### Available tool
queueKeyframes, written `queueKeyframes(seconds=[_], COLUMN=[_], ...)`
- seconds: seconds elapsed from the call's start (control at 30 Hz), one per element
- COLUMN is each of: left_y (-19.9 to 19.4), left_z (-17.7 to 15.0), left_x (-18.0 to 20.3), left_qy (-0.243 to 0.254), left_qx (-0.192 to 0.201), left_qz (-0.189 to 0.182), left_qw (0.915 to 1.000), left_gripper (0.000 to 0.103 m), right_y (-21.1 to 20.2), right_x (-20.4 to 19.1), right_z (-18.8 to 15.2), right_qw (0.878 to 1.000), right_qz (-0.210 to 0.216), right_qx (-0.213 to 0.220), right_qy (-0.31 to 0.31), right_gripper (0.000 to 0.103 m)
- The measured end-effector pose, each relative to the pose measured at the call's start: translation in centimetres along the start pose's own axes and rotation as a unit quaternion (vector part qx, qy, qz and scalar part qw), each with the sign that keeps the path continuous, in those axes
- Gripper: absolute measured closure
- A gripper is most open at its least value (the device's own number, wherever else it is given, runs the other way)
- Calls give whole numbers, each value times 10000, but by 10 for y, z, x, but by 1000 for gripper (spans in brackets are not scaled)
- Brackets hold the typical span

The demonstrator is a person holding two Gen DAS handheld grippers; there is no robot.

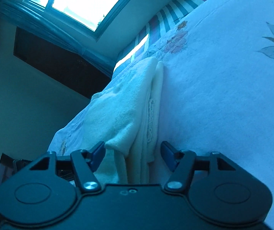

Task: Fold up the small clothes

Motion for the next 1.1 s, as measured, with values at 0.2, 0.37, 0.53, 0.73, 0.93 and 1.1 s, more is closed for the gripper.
queueKeyframes(seconds=[0.2,0.37,0.53,0.73,0.93,1.1], left_y=[14,27,34,32,26,32], left_z=[6,14,20,22,19,21], left_x=[-7,-4,-1,-4,-10,-7], left_qy=[-289,-194,-93,-102,-76,184], left_qx=[105,57,27,-26,-205,-80], left_qz=[-293,-283,-302,-304,-387,-229], left_qw=[9991,9994,9995,9995,9990,9995], left_gripper=[42,42,42,48,51,59], right_y=[12,13,17,16,9,22], right_x=[-5,-4,-7,-10,-4,-10], right_z=[1,4,5,4,2,5], right_qw=[9997,9994,9987,9983,9981,9978], right_qz=[175,220,228,281,350,301], right_qx=[-176,-255,-380,-368,-431,-415], right_qy=[-41,-113,-233,-340,-283,-418], right_gripper=[41,45,47,51,59,60])
Point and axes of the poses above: each gripper's, at about its wrist camera, not at the fingertips, and y roughly the way its jaws point, x to its right, z to its top, the point moved 9 cm from there along y, roughly the way its jaws point, and after that the axes turned 4 degrees about x, right-handed, at the moved point
